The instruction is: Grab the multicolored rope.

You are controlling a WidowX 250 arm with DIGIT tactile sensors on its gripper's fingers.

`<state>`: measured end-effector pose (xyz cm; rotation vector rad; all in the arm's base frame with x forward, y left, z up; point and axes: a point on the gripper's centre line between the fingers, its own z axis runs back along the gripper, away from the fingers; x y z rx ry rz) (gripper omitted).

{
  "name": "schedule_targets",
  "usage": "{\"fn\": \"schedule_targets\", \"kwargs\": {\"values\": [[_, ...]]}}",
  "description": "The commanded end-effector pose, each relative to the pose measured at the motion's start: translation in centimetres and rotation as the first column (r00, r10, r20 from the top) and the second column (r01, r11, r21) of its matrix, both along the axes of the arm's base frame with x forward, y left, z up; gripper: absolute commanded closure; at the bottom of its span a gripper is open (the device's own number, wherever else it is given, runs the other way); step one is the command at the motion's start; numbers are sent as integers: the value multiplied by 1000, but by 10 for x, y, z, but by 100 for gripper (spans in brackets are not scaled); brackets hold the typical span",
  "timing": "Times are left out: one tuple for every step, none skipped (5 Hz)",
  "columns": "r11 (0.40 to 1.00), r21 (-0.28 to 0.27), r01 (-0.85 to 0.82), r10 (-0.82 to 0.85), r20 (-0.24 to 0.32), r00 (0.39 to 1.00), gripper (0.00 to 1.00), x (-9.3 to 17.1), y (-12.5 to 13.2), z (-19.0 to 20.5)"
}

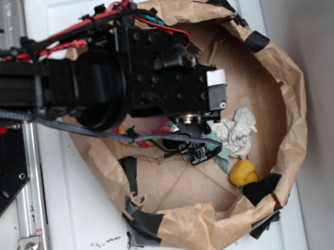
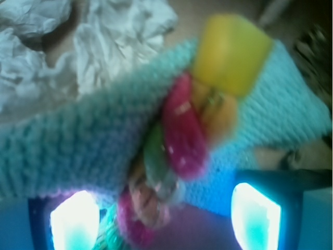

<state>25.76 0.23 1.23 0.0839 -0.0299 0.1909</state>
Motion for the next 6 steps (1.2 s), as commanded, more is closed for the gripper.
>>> {"fn": "schedule_targets", "kwargs": {"values": [[1000, 1, -10, 10, -19, 1000, 100, -20, 4, 0], [997, -20, -81, 82, 61, 995, 100, -14, 20, 48], [964, -250, -92, 118, 92, 989, 100, -8, 41, 92], [969, -216, -117, 159, 191, 969, 100, -3, 39, 144], [985, -154, -72, 104, 210, 972, 100, -2, 19, 195], [994, -98, -49, 67, 193, 979, 100, -9, 8, 201]]}}
